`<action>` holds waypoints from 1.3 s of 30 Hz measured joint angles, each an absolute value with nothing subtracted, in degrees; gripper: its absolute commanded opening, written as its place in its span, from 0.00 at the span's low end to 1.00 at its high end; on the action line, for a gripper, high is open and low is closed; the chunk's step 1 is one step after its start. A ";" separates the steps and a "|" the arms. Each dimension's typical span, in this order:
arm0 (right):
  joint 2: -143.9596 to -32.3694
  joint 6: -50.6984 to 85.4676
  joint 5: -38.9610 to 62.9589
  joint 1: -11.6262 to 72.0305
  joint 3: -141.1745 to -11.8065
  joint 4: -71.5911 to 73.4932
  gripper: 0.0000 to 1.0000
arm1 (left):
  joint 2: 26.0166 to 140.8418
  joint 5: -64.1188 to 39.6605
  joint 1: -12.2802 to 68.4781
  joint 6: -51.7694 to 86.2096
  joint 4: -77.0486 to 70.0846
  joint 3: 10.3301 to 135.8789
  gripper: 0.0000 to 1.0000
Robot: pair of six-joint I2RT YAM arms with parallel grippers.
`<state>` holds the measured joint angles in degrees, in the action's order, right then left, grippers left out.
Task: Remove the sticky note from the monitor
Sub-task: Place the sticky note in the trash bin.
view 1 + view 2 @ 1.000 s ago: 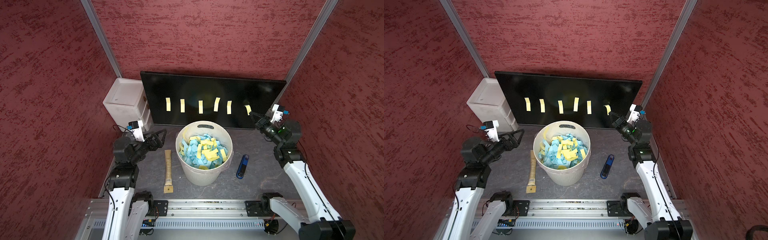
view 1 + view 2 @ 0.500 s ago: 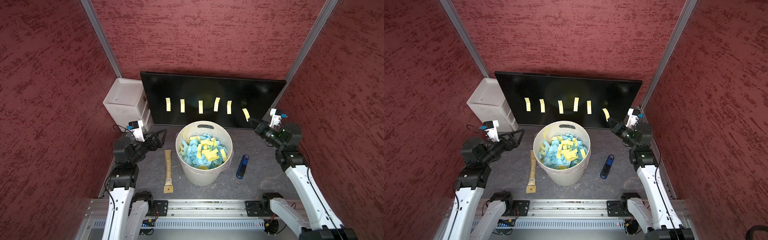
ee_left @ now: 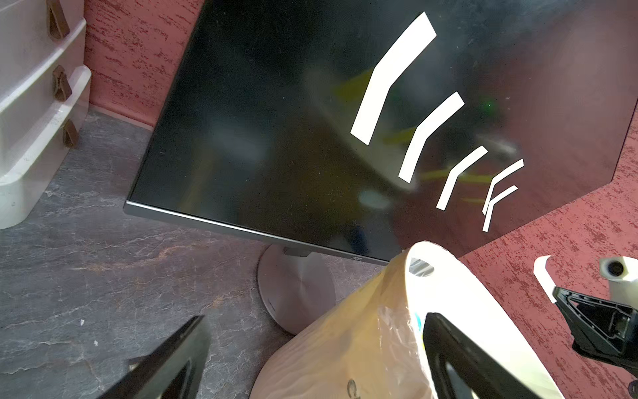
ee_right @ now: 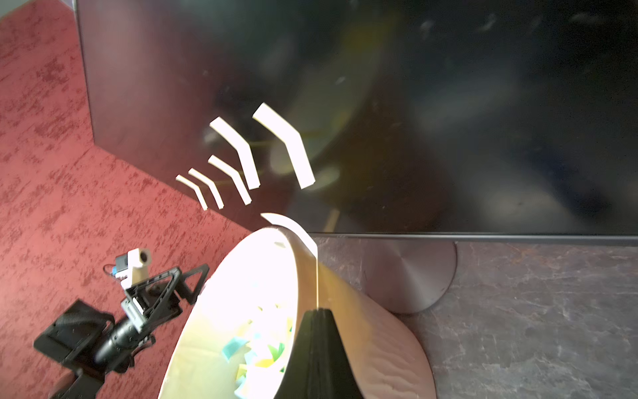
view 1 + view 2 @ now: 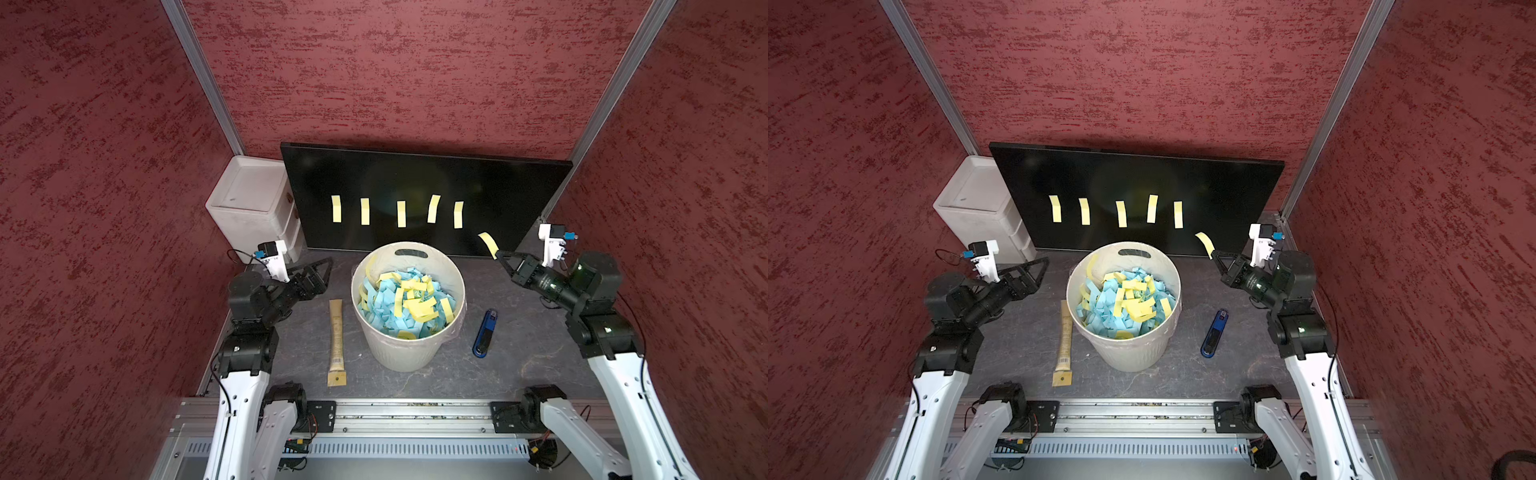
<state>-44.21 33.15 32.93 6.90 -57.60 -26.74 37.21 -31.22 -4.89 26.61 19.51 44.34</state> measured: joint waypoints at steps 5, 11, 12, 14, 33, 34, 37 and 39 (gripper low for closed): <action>-43.38 29.28 28.77 12.58 -59.88 -31.44 0.00 | 37.21 -31.22 -4.89 26.76 19.51 44.34 1.00; -44.62 24.91 19.81 24.88 -62.22 -35.29 0.00 | 37.17 -31.24 -5.06 26.76 19.49 44.34 1.00; -45.10 24.14 18.00 27.49 -62.61 -35.64 0.00 | 37.12 -31.24 -5.15 26.76 19.51 44.34 1.00; -46.74 22.37 13.87 33.10 -63.81 -36.38 0.00 | 37.12 -31.24 -5.23 26.76 19.49 44.34 1.00; -65.58 10.44 -7.20 53.04 -71.94 -35.92 0.00 | 37.12 -31.24 -5.32 26.76 19.49 44.34 1.00; -66.19 10.28 -7.44 53.06 -71.99 -35.55 0.00 | 37.12 -31.24 -5.32 26.76 19.49 44.34 1.00; -67.57 9.93 -8.23 53.06 -72.44 -34.85 0.04 | 37.10 -31.24 -5.43 26.76 19.49 44.34 1.00; -68.07 9.63 -8.51 53.06 -72.62 -34.35 0.09 | 37.08 -31.24 -5.48 26.76 19.49 44.34 1.00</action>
<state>-68.07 9.63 -8.51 53.06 -72.62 -34.35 37.08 -31.24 -5.48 26.76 19.49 44.34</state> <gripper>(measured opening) 0.057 0.997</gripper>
